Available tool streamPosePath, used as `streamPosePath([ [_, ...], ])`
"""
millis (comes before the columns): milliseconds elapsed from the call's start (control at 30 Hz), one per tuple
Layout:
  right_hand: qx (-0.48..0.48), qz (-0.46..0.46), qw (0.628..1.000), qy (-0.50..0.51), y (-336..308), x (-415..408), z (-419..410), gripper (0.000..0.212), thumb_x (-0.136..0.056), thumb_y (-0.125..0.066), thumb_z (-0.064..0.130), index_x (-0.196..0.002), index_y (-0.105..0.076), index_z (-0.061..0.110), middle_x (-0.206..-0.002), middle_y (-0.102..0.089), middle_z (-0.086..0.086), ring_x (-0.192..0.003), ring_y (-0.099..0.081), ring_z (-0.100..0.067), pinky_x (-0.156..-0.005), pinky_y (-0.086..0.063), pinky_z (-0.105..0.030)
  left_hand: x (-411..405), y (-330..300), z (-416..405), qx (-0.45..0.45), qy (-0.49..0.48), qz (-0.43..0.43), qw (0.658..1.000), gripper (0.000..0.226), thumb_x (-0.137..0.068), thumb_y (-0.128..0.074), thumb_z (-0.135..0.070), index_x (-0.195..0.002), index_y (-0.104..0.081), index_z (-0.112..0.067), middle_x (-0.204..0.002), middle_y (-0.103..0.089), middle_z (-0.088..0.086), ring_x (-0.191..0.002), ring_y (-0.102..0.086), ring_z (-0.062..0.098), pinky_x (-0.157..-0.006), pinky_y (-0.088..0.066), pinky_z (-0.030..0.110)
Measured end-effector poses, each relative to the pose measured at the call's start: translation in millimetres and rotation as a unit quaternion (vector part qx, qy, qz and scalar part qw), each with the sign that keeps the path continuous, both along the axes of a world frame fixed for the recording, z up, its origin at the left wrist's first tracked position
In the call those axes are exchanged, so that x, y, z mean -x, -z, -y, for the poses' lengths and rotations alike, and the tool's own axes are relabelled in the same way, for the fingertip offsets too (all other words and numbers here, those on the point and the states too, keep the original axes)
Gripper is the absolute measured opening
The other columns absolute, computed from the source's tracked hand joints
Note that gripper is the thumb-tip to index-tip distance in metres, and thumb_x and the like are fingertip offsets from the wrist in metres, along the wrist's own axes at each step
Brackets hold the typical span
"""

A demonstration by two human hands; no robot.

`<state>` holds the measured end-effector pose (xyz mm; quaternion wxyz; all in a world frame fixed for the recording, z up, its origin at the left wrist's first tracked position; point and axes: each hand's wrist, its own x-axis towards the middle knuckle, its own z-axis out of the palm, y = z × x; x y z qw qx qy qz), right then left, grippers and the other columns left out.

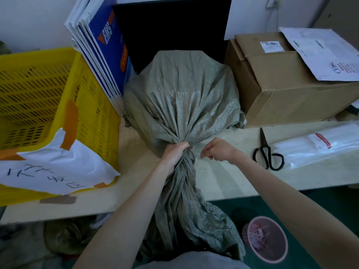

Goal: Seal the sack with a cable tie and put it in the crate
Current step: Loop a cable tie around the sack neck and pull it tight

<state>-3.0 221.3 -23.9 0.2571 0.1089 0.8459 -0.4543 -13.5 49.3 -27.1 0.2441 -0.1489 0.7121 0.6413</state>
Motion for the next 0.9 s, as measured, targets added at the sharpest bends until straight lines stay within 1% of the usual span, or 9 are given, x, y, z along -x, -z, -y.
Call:
streamPosePath([
  [100, 0.018, -0.009, 1.0, 0.003, -2, 4, 11, 0.007, -0.081, -0.068, 0.009, -0.08, -0.075, 0.008, -0.056, -0.052, -0.007, -0.044, -0.035, -0.017, -0.045, -0.027, -0.024, 0, 0, -1, 0.015, 0.006, -0.009, 1.0, 0.022, -0.075, -0.068, -0.025, -0.092, -0.075, -0.012, -0.086, -0.074, -0.003, -0.08, -0.068, 0.011, -0.058, -0.048, 0.019],
  [167, 0.037, -0.009, 0.999, 0.007, -4, 5, 17, 0.01, -0.081, -0.069, 0.01, -0.073, -0.073, 0.013, -0.055, -0.052, -0.007, -0.045, -0.034, -0.018, -0.046, -0.026, -0.026, 1, 3, 0, 0.024, 0.009, -0.01, 1.0, 0.025, -0.075, -0.067, -0.025, -0.095, -0.075, -0.011, -0.093, -0.074, 0.002, -0.086, -0.068, 0.016, -0.067, -0.049, 0.024],
  [233, 0.042, -0.012, 0.999, 0.007, -4, 6, 20, 0.017, -0.082, -0.069, 0.01, -0.066, -0.071, 0.014, -0.054, -0.052, -0.007, -0.044, -0.035, -0.017, -0.046, -0.027, -0.025, 1, 2, 2, 0.036, 0.017, -0.014, 0.999, 0.026, -0.079, -0.065, -0.026, -0.097, -0.073, -0.01, -0.094, -0.073, 0.003, -0.086, -0.067, 0.018, -0.067, -0.048, 0.026],
  [300, 0.038, -0.02, 0.999, 0.014, -5, 6, 23, 0.017, -0.08, -0.071, 0.009, -0.063, -0.069, 0.008, -0.051, -0.052, -0.007, -0.041, -0.037, -0.015, -0.044, -0.03, -0.023, 2, 1, 3, 0.066, 0.034, -0.028, 0.997, 0.022, -0.08, -0.062, -0.029, -0.093, -0.071, -0.013, -0.09, -0.07, 0.001, -0.084, -0.064, 0.017, -0.067, -0.046, 0.027],
  [400, 0.032, -0.029, 0.999, 0.02, -7, 6, 26, 0.019, -0.079, -0.074, 0.012, -0.07, -0.07, -0.004, -0.048, -0.051, -0.005, -0.04, -0.039, -0.013, -0.044, -0.033, -0.023, 4, 2, 6, 0.122, 0.063, -0.072, 0.988, 0.015, -0.081, -0.059, -0.03, -0.076, -0.062, -0.017, -0.08, -0.063, 0.0, -0.075, -0.058, 0.016, -0.062, -0.04, 0.029],
  [533, 0.005, -0.029, 1.0, 0.001, -15, 1, 16, 0.022, -0.082, -0.072, 0.015, -0.065, -0.066, 0.003, -0.052, -0.052, -0.004, -0.045, -0.042, -0.013, -0.043, -0.036, -0.021, 5, 3, 7, 0.191, 0.091, -0.141, 0.967, 0.016, -0.082, -0.057, -0.029, -0.075, -0.056, -0.015, -0.081, -0.062, 0.004, -0.079, -0.06, 0.024, -0.062, -0.039, 0.032],
  [700, -0.015, -0.037, 0.999, -0.004, -33, -5, -4, 0.022, -0.083, -0.07, 0.014, -0.077, -0.069, -0.007, -0.055, -0.056, -0.008, -0.04, -0.041, -0.014, -0.042, -0.036, -0.022, 7, 1, 11, 0.302, 0.147, -0.185, 0.924, 0.037, -0.087, -0.051, -0.046, -0.082, -0.062, -0.01, -0.08, -0.064, 0.009, -0.077, -0.06, 0.03, -0.069, -0.048, 0.037],
  [800, 0.005, -0.031, 0.999, -0.028, -51, -9, -8, 0.016, -0.085, -0.066, 0.009, -0.086, -0.068, -0.007, -0.058, -0.059, -0.012, -0.04, -0.046, -0.016, -0.04, -0.037, -0.021, 2, -1, 19, 0.31, 0.15, -0.204, 0.916, 0.055, -0.088, -0.046, -0.06, -0.083, -0.064, -0.009, -0.076, -0.063, 0.008, -0.073, -0.06, 0.028, -0.068, -0.049, 0.036],
  [900, 0.026, -0.03, 0.999, -0.034, -70, -10, -11, 0.01, -0.086, -0.062, 0.004, -0.095, -0.064, 0.0, -0.06, -0.062, -0.01, -0.04, -0.049, -0.016, -0.041, -0.035, -0.024, -1, -4, 25, 0.297, 0.145, -0.212, 0.92, 0.056, -0.088, -0.048, -0.061, -0.061, -0.052, -0.012, -0.056, -0.051, 0.002, -0.053, -0.053, 0.019, -0.054, -0.042, 0.033],
])
